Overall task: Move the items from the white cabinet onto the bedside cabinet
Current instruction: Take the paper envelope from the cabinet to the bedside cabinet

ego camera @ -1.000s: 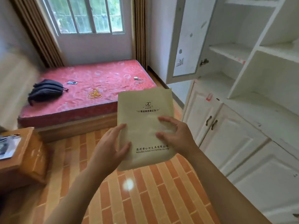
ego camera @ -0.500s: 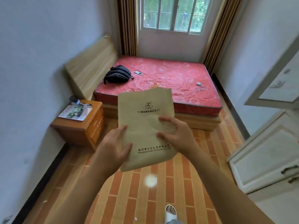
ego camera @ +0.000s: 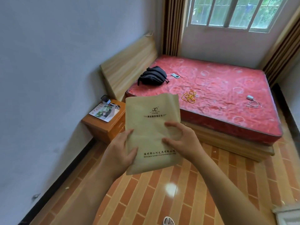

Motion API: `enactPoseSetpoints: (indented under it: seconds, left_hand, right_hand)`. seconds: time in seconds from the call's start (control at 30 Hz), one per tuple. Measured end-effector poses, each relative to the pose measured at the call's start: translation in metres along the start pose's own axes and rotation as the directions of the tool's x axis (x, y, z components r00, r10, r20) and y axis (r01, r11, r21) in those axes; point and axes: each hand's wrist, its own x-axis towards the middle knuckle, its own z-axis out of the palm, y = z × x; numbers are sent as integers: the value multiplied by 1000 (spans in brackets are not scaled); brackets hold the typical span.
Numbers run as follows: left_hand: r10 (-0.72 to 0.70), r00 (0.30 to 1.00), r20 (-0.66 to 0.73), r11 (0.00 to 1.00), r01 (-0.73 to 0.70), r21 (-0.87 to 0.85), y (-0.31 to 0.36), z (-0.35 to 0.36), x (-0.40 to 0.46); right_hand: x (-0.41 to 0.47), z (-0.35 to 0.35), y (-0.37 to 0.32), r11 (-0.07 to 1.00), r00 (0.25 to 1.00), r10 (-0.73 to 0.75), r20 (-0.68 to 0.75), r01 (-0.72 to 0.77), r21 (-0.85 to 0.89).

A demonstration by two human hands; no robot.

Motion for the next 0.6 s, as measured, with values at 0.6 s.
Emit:
enactPoseSetpoints:
  seconds: [0.6]
  left_hand:
    - [-279, 937, -212, 959, 284, -6, -45, 4, 72]
  right_hand:
    - [163, 48, 26, 996, 932, -4, 361, 35, -80]
